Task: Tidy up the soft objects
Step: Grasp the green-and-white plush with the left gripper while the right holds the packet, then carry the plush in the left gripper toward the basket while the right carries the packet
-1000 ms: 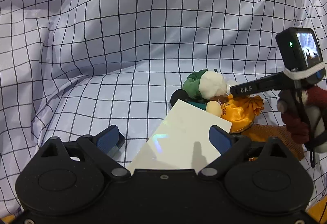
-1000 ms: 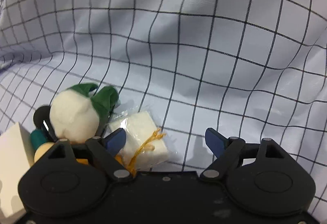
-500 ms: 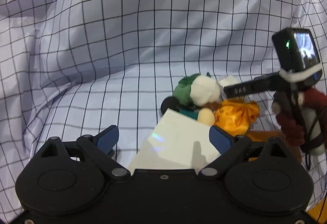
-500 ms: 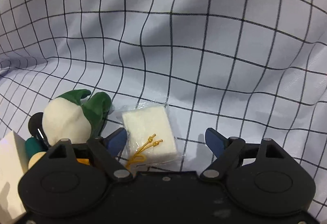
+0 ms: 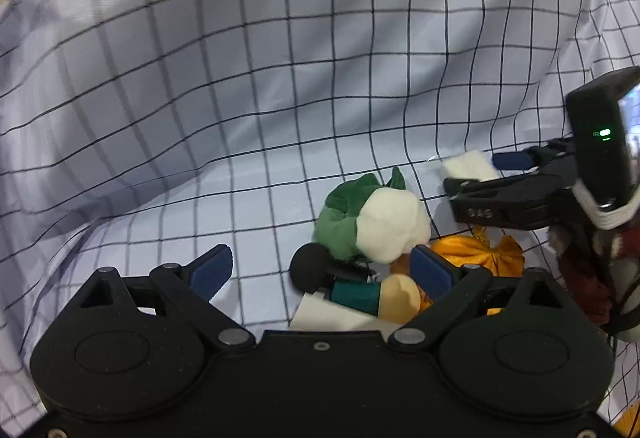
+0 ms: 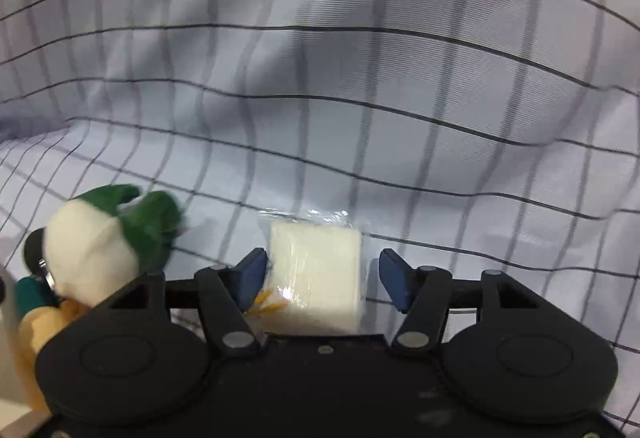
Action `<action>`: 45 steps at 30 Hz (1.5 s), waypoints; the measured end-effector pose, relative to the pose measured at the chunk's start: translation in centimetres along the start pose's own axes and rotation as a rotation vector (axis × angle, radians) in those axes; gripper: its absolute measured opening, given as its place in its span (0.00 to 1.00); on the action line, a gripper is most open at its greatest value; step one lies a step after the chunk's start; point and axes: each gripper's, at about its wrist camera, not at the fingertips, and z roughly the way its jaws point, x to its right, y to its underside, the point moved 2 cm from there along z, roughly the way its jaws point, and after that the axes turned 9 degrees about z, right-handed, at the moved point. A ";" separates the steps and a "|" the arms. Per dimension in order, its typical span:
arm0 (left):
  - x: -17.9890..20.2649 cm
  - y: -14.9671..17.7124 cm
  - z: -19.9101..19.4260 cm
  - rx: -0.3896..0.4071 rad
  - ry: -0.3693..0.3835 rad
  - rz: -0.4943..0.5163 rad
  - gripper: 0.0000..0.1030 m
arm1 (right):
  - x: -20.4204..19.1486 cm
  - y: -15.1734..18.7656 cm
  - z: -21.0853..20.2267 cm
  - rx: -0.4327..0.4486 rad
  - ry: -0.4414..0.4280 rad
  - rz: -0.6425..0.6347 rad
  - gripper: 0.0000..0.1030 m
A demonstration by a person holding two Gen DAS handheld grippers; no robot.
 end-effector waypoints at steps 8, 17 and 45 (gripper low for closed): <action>0.8 -2.4 4.6 -0.082 0.086 0.003 0.89 | 3.6 -0.4 0.1 0.003 0.003 0.100 0.57; 2.2 -3.7 8.4 -0.156 0.152 -0.005 0.90 | 6.1 0.0 -0.5 0.010 -0.007 0.115 0.59; 0.4 -5.1 4.0 0.034 0.074 -0.124 0.65 | 8.7 1.1 -4.8 0.055 0.003 0.154 0.47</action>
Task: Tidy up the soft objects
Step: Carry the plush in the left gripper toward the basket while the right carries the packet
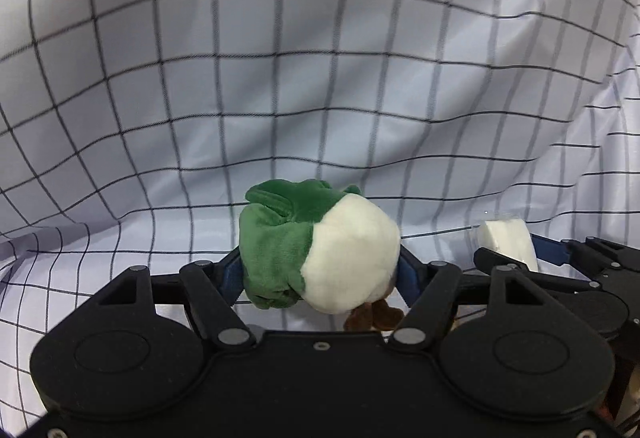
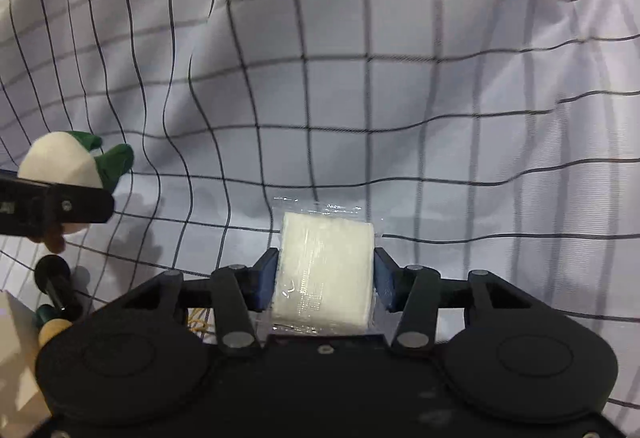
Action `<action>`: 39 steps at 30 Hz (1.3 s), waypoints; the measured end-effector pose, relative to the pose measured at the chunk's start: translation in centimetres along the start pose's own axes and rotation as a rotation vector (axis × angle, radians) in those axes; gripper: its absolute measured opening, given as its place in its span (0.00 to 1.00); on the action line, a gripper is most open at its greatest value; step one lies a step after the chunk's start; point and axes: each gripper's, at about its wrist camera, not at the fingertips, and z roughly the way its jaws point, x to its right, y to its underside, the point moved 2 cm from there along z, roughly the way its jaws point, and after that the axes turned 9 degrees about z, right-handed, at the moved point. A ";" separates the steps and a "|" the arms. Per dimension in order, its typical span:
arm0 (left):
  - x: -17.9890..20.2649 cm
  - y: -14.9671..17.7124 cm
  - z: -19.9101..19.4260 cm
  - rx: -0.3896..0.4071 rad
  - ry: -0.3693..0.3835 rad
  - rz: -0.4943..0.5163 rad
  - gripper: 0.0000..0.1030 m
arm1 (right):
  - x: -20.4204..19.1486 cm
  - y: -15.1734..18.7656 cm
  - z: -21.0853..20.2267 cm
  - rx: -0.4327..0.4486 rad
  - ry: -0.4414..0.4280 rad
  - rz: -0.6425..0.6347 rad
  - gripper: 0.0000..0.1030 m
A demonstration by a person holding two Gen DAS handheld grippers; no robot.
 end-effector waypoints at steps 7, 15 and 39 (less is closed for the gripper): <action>5.0 -0.3 -1.1 -0.010 0.021 0.049 0.65 | 1.8 1.2 -4.3 -0.003 0.042 0.034 0.47; 11.5 1.0 -1.3 -0.061 0.112 0.107 0.65 | 5.2 4.5 -8.1 -0.037 0.164 0.097 0.47; 18.3 11.8 -12.5 -0.135 0.229 0.187 0.66 | 6.7 18.9 -23.0 -0.078 0.144 0.192 0.47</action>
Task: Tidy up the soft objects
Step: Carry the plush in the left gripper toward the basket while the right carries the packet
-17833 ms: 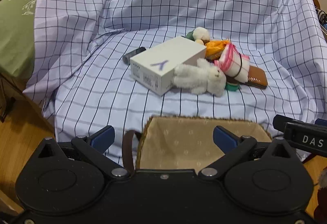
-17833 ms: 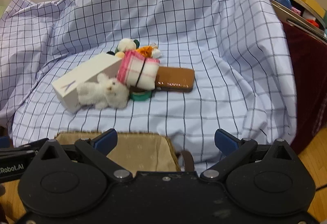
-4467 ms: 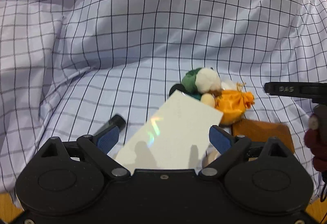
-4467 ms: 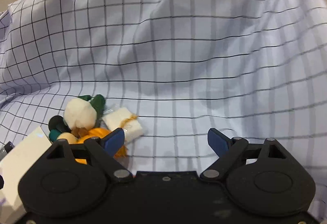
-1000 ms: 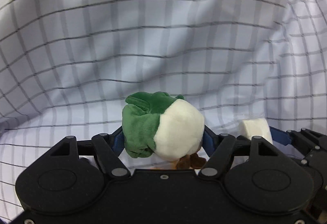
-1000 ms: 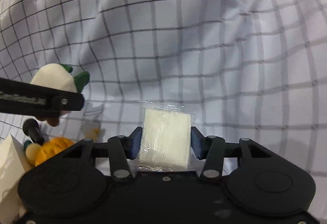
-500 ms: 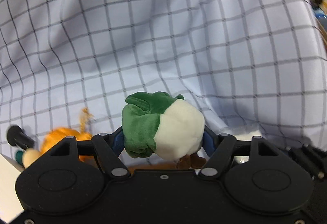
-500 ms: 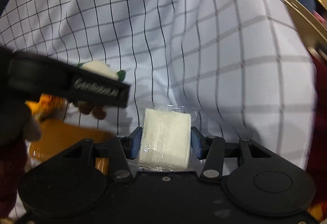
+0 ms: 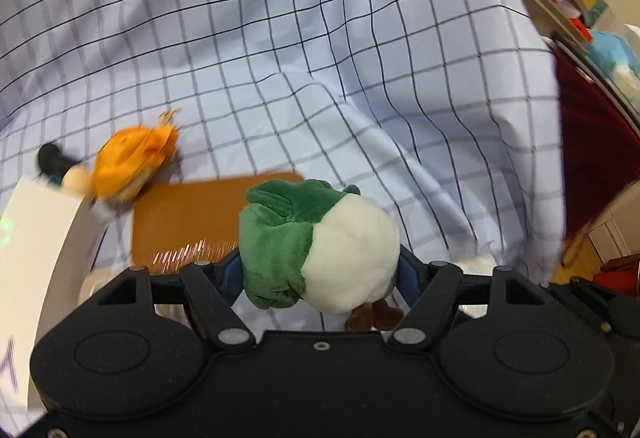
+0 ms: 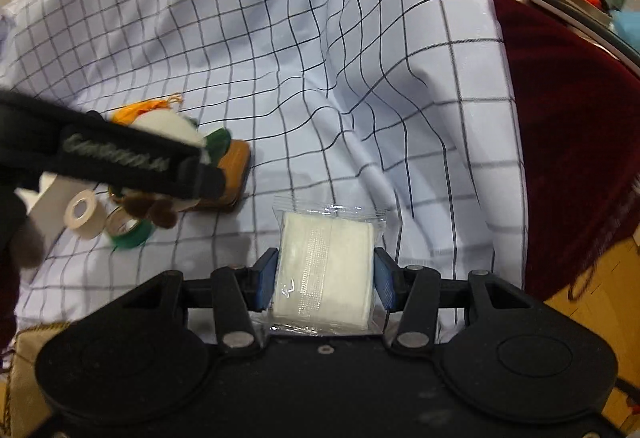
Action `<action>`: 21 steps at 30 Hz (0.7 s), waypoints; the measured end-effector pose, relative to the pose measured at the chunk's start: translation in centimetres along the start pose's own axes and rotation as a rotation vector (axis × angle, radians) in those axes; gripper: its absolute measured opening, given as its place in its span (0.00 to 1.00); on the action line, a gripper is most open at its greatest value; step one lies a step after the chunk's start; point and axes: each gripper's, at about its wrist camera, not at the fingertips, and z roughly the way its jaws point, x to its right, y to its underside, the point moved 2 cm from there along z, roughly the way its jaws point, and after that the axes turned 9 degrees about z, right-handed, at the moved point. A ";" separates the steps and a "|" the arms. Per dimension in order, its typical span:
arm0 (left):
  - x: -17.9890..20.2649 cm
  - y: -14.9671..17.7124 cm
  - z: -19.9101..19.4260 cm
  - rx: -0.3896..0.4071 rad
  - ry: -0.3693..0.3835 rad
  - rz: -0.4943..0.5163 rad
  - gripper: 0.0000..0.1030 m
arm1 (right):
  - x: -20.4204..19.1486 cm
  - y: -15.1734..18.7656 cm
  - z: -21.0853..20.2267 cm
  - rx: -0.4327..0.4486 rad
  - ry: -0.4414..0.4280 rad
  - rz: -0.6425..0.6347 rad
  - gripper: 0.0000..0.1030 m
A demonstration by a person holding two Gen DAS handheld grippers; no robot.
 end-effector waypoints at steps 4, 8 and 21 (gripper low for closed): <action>0.2 3.3 -3.3 0.026 -0.008 -0.037 0.66 | -0.4 1.9 -2.9 0.033 -0.046 -0.001 0.47; 0.8 6.4 -6.3 0.071 -0.067 -0.057 0.66 | -1.1 3.5 -5.6 0.083 -0.090 -0.017 0.47; 1.1 16.2 -12.6 0.198 -0.277 -0.215 0.66 | -2.1 9.3 -12.8 0.199 -0.284 -0.025 0.47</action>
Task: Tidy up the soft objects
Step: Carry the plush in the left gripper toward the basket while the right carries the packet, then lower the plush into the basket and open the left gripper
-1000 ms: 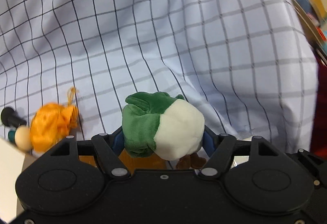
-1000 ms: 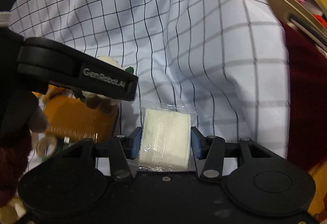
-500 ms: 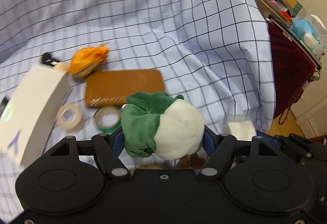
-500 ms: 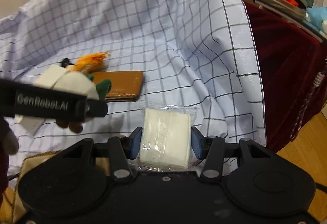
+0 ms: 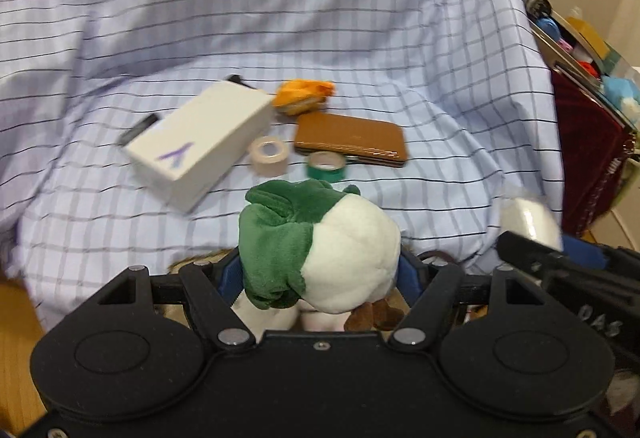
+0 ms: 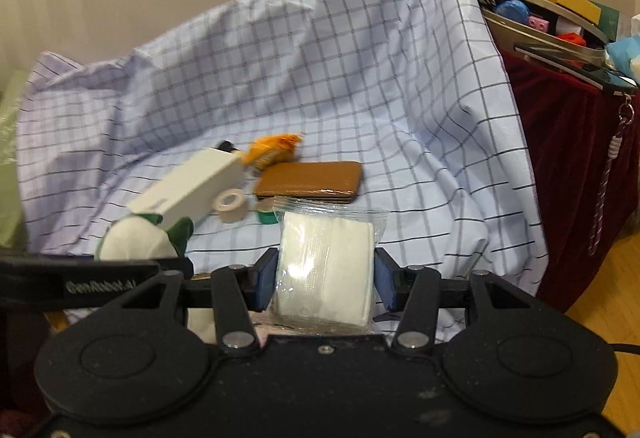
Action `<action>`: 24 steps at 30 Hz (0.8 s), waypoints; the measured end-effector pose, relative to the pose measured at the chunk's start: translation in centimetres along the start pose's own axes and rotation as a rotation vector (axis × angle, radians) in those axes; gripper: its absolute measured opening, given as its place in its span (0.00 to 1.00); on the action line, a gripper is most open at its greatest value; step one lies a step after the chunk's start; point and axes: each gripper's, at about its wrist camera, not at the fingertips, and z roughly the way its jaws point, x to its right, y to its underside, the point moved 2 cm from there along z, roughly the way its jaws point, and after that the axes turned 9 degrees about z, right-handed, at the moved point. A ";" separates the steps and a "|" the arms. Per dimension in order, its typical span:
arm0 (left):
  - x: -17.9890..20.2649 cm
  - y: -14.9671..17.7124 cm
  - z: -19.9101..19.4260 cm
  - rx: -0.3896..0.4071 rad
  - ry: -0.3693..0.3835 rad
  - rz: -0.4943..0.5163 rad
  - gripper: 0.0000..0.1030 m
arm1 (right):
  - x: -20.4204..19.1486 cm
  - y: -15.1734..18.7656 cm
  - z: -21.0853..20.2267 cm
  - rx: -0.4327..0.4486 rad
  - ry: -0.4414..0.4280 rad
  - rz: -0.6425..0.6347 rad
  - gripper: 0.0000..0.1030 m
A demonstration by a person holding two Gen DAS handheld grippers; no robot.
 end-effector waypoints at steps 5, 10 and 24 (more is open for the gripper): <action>-0.3 3.1 -2.5 0.051 -0.065 -0.040 0.66 | -1.0 2.0 -2.0 0.027 -0.052 -0.006 0.48; -0.4 5.8 -3.7 0.075 -0.080 -0.103 0.67 | -1.8 3.8 -2.8 0.040 -0.067 0.001 0.48; -1.8 8.2 -1.8 0.007 -0.110 -0.188 0.67 | -2.9 5.5 -2.4 0.037 -0.035 -0.039 0.48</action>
